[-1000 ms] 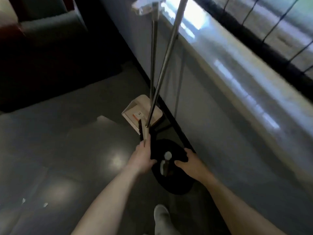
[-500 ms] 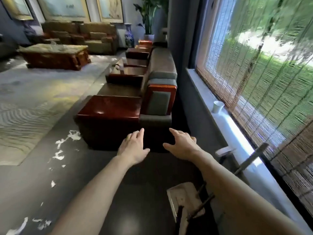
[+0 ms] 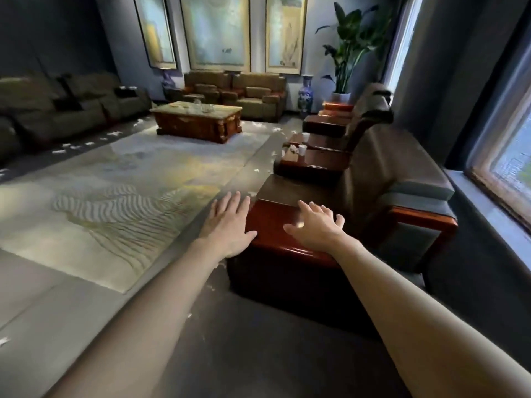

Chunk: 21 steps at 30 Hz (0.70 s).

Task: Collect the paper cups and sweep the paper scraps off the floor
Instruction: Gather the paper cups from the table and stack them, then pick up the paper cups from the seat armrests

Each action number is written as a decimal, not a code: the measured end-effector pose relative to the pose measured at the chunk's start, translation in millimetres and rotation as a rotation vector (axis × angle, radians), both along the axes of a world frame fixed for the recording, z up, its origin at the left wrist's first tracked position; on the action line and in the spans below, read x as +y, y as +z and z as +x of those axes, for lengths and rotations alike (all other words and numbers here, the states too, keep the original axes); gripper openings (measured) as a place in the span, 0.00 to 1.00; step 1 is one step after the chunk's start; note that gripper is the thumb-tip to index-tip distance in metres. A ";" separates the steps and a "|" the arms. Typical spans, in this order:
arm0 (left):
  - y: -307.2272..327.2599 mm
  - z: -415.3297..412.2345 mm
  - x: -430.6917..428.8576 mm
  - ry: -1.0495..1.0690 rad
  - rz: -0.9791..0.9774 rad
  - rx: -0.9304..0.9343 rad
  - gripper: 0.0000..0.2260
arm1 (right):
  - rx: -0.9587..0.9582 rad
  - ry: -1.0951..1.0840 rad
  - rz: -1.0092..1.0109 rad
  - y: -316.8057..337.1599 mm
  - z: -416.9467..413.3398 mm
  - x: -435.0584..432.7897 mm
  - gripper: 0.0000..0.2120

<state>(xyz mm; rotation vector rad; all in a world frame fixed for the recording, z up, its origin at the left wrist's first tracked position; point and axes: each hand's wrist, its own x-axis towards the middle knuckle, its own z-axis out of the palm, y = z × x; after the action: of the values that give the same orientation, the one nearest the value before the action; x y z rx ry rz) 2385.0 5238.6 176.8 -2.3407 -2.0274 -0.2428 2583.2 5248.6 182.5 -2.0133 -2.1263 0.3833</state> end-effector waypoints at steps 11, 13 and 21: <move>11.9 -163.8 263.9 0.057 0.021 0.041 0.34 | 0.077 0.039 0.033 11.9 -153.2 279.7 0.35; 22.4 -186.6 323.8 0.072 0.009 0.029 0.36 | 0.110 0.031 0.044 12.6 -177.8 341.0 0.36; 47.2 -258.8 533.6 -0.008 0.028 -0.187 0.38 | 0.198 0.038 0.051 25.6 -256.2 565.8 0.38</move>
<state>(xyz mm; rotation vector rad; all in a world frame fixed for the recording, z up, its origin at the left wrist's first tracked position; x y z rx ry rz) 2126.2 5772.2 224.0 -2.3916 -2.0775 -0.5054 2327.0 5814.4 208.1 -1.8263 -2.0351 0.5066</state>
